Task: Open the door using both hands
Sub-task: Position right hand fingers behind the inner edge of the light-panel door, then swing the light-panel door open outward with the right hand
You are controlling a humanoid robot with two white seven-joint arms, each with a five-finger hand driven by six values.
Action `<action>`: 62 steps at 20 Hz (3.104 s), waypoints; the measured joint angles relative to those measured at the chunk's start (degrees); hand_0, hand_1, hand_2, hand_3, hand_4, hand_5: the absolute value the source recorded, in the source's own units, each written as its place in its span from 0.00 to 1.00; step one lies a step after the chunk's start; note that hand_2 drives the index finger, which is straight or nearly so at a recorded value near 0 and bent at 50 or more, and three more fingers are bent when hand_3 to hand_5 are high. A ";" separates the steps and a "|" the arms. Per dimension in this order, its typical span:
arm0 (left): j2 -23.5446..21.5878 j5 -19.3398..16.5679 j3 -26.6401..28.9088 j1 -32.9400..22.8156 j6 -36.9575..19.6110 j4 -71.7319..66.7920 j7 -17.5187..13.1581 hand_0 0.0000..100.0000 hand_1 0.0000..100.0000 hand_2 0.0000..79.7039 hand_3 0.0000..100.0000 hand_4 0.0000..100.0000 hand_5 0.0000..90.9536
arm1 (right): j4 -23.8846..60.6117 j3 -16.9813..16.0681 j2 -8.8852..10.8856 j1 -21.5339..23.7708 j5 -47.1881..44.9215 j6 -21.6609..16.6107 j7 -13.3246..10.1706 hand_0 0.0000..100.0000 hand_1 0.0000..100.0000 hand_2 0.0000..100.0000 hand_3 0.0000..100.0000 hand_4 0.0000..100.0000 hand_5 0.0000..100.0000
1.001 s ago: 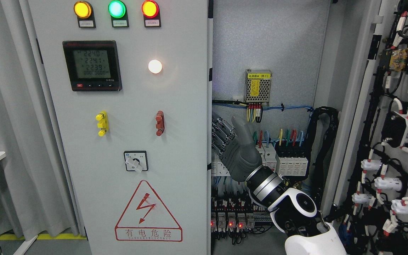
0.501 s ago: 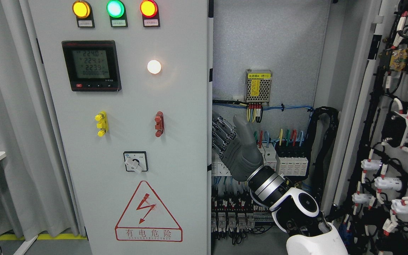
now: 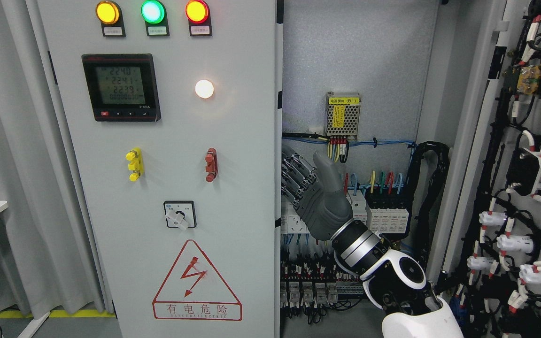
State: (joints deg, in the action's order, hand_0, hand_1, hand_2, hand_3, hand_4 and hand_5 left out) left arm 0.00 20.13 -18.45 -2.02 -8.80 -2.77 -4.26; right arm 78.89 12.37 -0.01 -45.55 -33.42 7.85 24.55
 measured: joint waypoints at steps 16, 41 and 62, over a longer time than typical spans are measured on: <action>0.00 0.00 0.00 0.79 0.14 -0.02 0.01 0.29 0.00 0.04 0.03 0.03 0.00 | 0.80 -0.22 0.03 0.53 -1.06 0.41 1.92 0.22 0.00 0.00 0.00 0.00 0.00; 0.00 0.00 0.00 2.00 -0.15 0.03 0.01 0.29 0.00 0.03 0.03 0.03 0.00 | 5.80 4.06 0.02 3.10 -1.52 -0.19 4.18 0.22 0.00 0.00 0.00 0.00 0.00; 0.00 0.00 0.00 2.02 -0.29 0.04 0.01 0.29 0.00 0.03 0.03 0.03 0.00 | 10.52 17.48 0.02 8.22 -2.79 -0.37 10.88 0.22 0.00 0.00 0.00 0.00 0.00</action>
State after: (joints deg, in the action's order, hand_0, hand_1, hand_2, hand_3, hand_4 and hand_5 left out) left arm 0.00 20.13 -18.46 0.00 -9.08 -2.72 -4.25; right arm 89.41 29.86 0.01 -37.34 -36.21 7.48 35.42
